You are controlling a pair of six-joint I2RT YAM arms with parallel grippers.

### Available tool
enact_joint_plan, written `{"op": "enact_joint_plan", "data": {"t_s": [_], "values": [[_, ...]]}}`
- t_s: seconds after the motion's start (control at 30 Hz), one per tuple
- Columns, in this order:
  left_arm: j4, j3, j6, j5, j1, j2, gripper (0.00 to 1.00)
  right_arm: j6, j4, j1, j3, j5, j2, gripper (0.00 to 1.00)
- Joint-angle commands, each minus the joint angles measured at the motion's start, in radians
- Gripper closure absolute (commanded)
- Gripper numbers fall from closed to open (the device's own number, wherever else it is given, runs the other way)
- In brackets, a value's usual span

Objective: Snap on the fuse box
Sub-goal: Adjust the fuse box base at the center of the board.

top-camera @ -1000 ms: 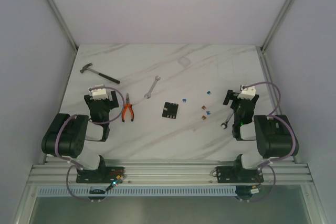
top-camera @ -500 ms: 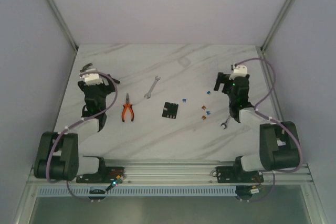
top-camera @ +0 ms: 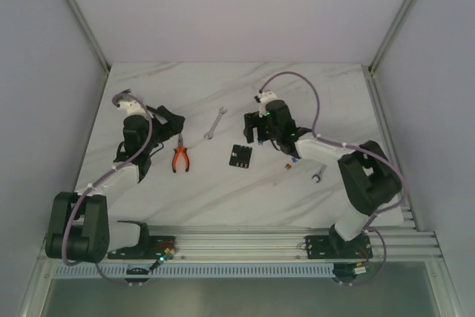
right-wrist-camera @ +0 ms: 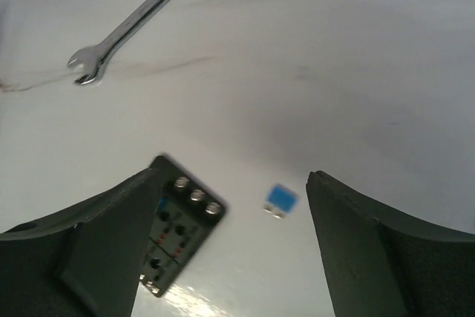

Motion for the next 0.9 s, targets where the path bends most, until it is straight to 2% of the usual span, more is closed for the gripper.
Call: {"op": "enact_joint_plan", "data": {"t_s": [0.0, 0.23, 0.3, 0.4, 0.7, 0.87], "values": [[-0.042, -0.027, -0.089, 0.139, -0.058, 0.006, 0.00, 0.067, -0.081, 0.063, 0.105, -0.033, 0.110, 0.17], [-0.099, -0.057, -0.091, 0.177, -0.143, -0.012, 0.00, 0.074, -0.135, 0.134, 0.200, -0.048, 0.229, 0.31], [-0.100, -0.077, -0.100, 0.178, -0.154, -0.031, 0.00, 0.071, -0.149, 0.142, 0.195, -0.063, 0.237, 0.40], [-0.116, -0.099, -0.105, 0.177, -0.167, -0.066, 0.00, 0.037, -0.168, 0.160, 0.175, -0.096, 0.235, 0.48], [-0.148, -0.147, -0.119, 0.218, -0.196, -0.130, 0.02, -0.072, -0.255, 0.225, 0.106, -0.216, 0.205, 0.61], [-0.174, -0.171, -0.134, 0.225, -0.203, -0.173, 0.02, -0.083, -0.318, 0.265, 0.072, -0.216, 0.170, 0.62]]}}
